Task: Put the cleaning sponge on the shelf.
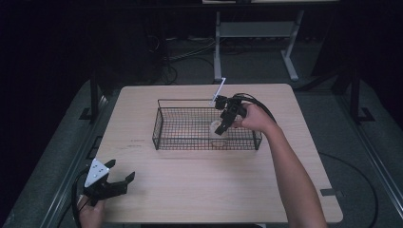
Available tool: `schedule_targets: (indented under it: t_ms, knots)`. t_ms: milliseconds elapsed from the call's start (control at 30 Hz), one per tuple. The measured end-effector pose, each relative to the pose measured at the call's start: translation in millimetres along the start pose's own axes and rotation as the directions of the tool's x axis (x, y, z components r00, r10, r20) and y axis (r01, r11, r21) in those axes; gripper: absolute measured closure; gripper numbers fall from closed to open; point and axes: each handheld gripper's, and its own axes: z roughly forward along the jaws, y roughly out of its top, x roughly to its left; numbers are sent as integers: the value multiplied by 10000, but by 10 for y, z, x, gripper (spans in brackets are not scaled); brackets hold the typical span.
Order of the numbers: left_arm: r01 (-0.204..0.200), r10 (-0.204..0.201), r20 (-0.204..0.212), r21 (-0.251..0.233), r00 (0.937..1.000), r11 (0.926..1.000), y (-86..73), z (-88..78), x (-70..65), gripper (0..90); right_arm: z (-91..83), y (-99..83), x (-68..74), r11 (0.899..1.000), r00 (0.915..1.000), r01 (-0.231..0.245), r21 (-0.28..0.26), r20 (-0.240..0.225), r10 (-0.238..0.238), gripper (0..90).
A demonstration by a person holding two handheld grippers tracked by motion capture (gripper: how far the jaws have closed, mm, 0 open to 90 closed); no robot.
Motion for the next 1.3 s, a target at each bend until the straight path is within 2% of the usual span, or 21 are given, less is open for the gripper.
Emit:
schedule_targets:
  t_ms: [367,467,1300]
  knots:
    - [-9,9,-18,-3,10000,10000,-1,-1,4,137,-190,-62,106,9998,9997,159,-115,175,-157,184]
    - [-8,8,-23,16,10000,10000,0,1,1,137,-201,-87,134,9995,9995,275,-161,140,-273,184]
    - [-53,53,3,43,10000,10000,3,12,-13,137,-271,-413,326,9990,9999,158,-419,-60,-160,185]
